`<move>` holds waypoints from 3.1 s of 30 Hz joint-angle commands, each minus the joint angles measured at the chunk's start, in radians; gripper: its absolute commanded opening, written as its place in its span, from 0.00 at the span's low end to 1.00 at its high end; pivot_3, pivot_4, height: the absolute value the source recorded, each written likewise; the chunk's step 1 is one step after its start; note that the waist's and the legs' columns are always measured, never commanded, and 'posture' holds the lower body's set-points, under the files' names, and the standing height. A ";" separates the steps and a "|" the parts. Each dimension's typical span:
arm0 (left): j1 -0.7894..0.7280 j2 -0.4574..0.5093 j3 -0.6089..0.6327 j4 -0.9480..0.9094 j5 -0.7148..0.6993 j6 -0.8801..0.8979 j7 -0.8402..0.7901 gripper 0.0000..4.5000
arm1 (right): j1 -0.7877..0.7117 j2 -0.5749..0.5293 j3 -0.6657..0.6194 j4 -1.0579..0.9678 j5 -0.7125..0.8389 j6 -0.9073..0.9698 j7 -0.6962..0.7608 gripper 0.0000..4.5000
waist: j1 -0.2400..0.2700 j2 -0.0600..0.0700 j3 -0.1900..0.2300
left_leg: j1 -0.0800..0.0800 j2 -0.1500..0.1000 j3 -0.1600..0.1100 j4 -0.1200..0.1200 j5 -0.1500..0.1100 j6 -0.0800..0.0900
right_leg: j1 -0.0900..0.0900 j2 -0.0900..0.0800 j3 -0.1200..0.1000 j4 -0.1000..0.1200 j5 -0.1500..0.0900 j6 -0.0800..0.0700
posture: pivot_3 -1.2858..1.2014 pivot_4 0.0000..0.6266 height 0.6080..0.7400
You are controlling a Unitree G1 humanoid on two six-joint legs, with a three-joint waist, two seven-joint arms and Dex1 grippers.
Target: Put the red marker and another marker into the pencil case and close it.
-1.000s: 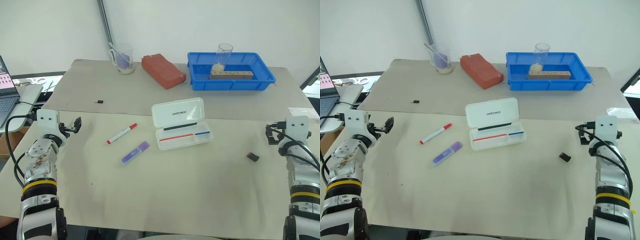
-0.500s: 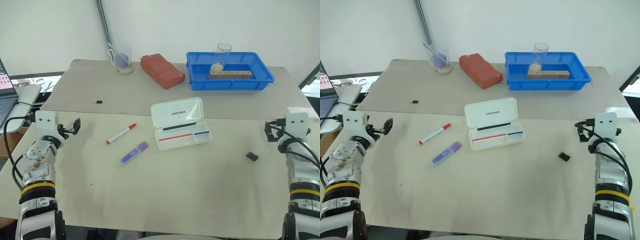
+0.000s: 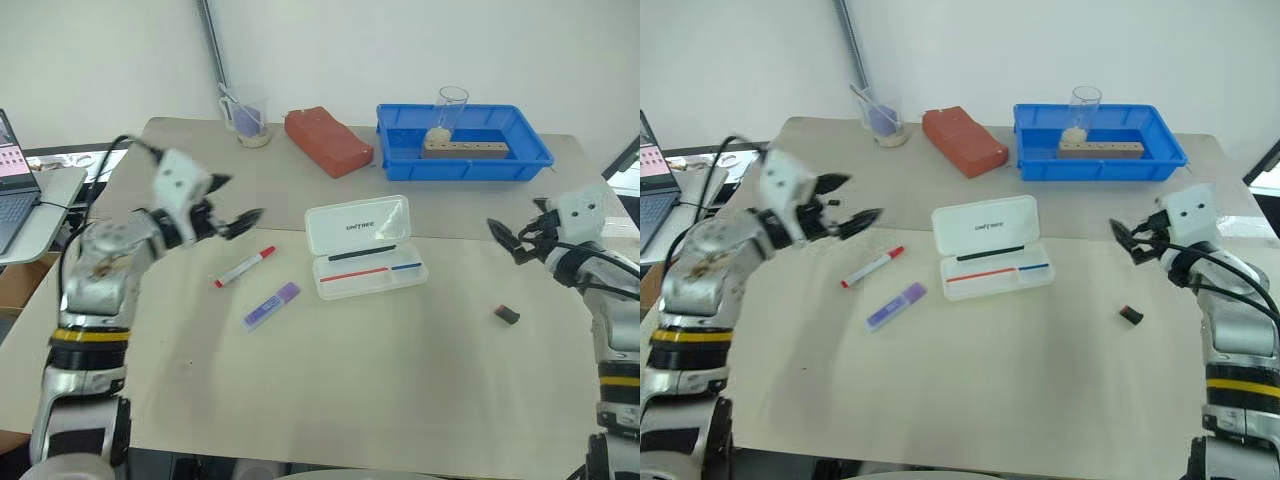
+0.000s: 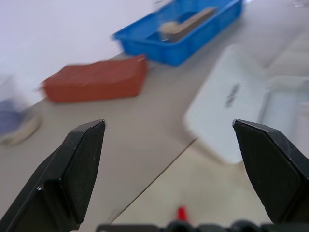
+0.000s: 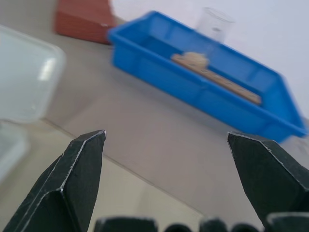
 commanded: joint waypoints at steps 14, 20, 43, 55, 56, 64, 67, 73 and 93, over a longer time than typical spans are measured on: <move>-0.078 -0.188 -0.466 0.144 0.268 -0.098 -0.135 0.99 | 0.235 -0.056 0.014 -0.597 0.222 0.331 0.071 0.98 | 0.000 -0.003 0.004 | -0.008 -0.001 -0.004 0.001 0.000 0.001 | -0.008 0.001 0.000 0.000 0.000 0.001 | 0.52 0.24 1.00; -0.071 -0.248 -0.487 0.264 0.324 -0.159 -0.138 0.82 | 0.234 -0.003 0.026 -0.661 0.200 0.373 -0.028 0.98 | 0.005 -0.003 0.004 | -0.010 -0.003 -0.006 0.003 0.000 0.001 | -0.009 0.001 0.000 0.000 0.000 0.001 | 0.52 0.24 1.00; 0.101 -0.105 -0.484 -0.017 0.349 -0.194 -0.281 0.02 | 0.311 -0.109 0.039 -0.686 0.293 0.376 0.108 0.98 | 0.004 -0.002 0.003 | -0.009 -0.002 -0.006 0.003 0.000 0.001 | -0.008 0.001 0.000 0.001 0.000 0.001 | 0.52 0.24 1.00; 0.061 -0.031 -0.408 -0.204 0.230 0.001 -0.390 1.00 | 0.262 -0.120 0.041 -0.606 0.279 0.337 0.144 0.98 | 0.003 -0.002 0.003 | -0.009 -0.002 -0.006 0.003 0.000 0.001 | -0.008 0.001 0.000 0.001 0.000 0.001 | 0.52 0.24 1.00; 0.050 -0.024 -0.390 -0.224 0.197 0.043 -0.404 1.00 | 0.255 -0.121 0.039 -0.602 0.284 0.339 0.149 0.98 | 0.003 -0.002 0.003 | -0.009 -0.002 -0.006 0.003 0.000 0.001 | -0.008 0.001 0.000 0.001 0.000 0.001 | 0.52 0.24 1.00; -0.041 0.016 -0.150 -0.225 -0.042 0.279 -0.396 1.00 | 0.154 -0.125 0.035 -0.601 0.359 0.394 0.172 0.98 | 0.002 -0.002 0.003 | -0.009 -0.001 -0.007 0.004 0.001 0.001 | -0.008 0.002 -0.001 0.002 -0.002 0.004 | 0.52 0.24 1.00; -0.064 0.018 -0.048 -0.102 -0.027 0.255 -0.297 1.00 | 0.060 -0.102 0.061 -0.616 0.408 0.437 0.144 0.98 | 0.000 -0.002 0.003 | -0.009 0.000 -0.007 0.004 0.001 0.001 | -0.008 0.004 -0.001 0.002 -0.002 0.004 | 0.52 0.24 1.00; -0.018 0.059 0.045 0.221 0.090 0.034 -0.146 1.00 | -0.170 -0.003 0.206 -0.617 0.436 0.508 0.078 0.98 | -0.007 0.000 0.002 | -0.007 0.001 -0.008 0.003 0.000 0.001 | -0.009 0.006 0.000 0.003 0.000 0.000 | 0.52 0.24 1.00; 0.029 0.051 0.022 0.652 0.173 -0.227 -0.214 0.11 | -0.311 0.077 0.289 -0.549 0.395 0.529 0.027 0.98 | 0.011 -0.002 0.001 | -0.009 0.002 -0.002 0.002 0.000 0.001 | -0.012 0.000 -0.003 0.005 0.001 -0.003 | 0.52 0.24 1.00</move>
